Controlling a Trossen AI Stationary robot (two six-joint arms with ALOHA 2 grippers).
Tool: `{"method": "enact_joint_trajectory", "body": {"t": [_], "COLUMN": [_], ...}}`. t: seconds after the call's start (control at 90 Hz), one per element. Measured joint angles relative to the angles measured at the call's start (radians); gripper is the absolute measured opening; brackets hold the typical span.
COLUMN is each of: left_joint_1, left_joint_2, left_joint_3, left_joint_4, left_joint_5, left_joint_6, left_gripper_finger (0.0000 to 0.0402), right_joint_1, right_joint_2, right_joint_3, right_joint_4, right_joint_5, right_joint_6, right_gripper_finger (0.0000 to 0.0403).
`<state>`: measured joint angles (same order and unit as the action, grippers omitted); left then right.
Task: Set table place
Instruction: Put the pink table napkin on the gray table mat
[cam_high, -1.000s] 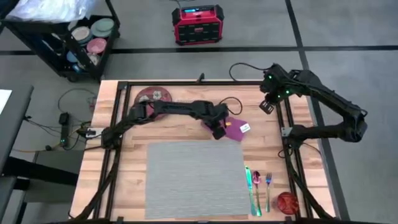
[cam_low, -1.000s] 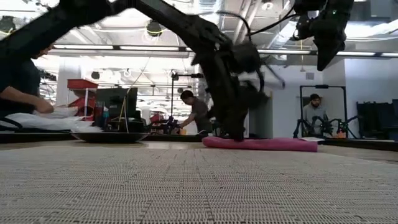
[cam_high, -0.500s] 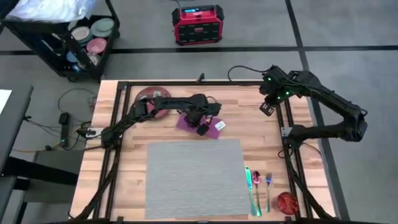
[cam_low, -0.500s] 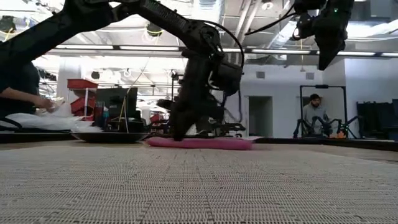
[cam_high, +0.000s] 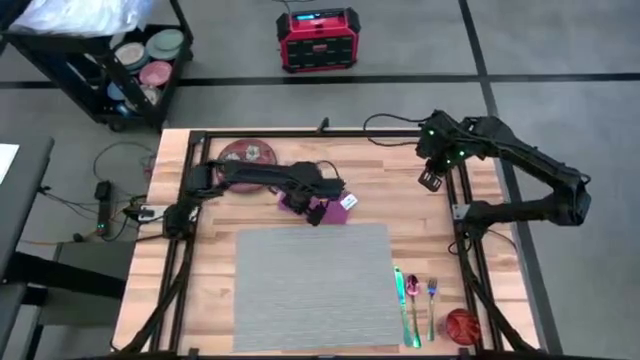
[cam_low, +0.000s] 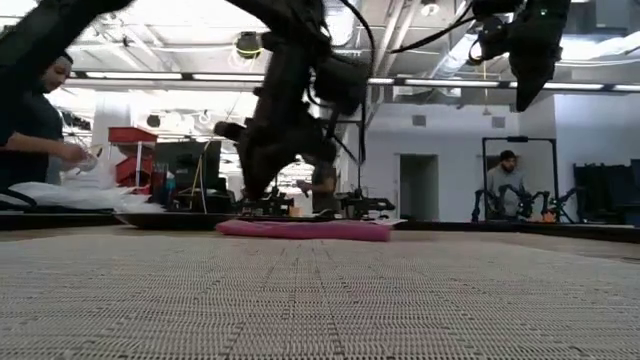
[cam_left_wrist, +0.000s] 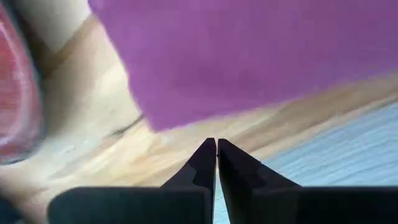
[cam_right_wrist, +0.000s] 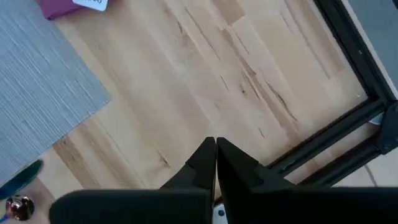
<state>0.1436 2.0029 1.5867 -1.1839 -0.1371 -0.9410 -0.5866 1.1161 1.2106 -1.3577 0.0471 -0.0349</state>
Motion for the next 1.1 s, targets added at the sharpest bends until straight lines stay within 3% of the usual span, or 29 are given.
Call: {"method": "enact_joint_trajectory", "body": {"t": [0.122,0.233,0.378,0.556,0.711,1.011,1.1], "left_joint_1": [0.000,0.002,0.012,0.062,0.094,0.101,0.093], "left_joint_2": [-0.182,-0.271,-0.260,-0.225,-0.230,-0.156,-0.160], "left_joint_3": [-0.281,-0.452,-0.529,-0.516,-0.507,-0.553,-0.547], "left_joint_4": [0.409,0.607,0.595,0.722,0.675,0.671,0.618], "left_joint_5": [-0.002,-0.019,-0.089,-0.113,-0.121,-0.046,-0.039], "left_joint_6": [-0.100,-0.178,-0.222,-0.183,-0.164,-0.173,-0.249], "left_gripper_finger": [0.0000,0.0000,0.0000,0.0000,0.0000,0.0000,0.0000], "right_joint_1": [0.011,0.011,0.011,0.010,0.010,0.010,0.012], "right_joint_2": [-0.004,-0.004,-0.004,-0.004,-0.004,-0.004,-0.004], "right_joint_3": [0.000,0.000,0.000,0.000,0.000,0.000,0.000], "right_joint_4": [0.002,0.003,0.004,0.007,0.004,0.012,0.011], "right_joint_5": [0.000,0.000,-0.003,-0.006,-0.038,-0.052,-0.053], "right_joint_6": [0.000,0.000,0.000,0.001,0.001,-0.002,-0.015], "right_gripper_finger": [0.0000,0.0000,0.0000,0.0000,0.0000,0.0000,0.0000]}}
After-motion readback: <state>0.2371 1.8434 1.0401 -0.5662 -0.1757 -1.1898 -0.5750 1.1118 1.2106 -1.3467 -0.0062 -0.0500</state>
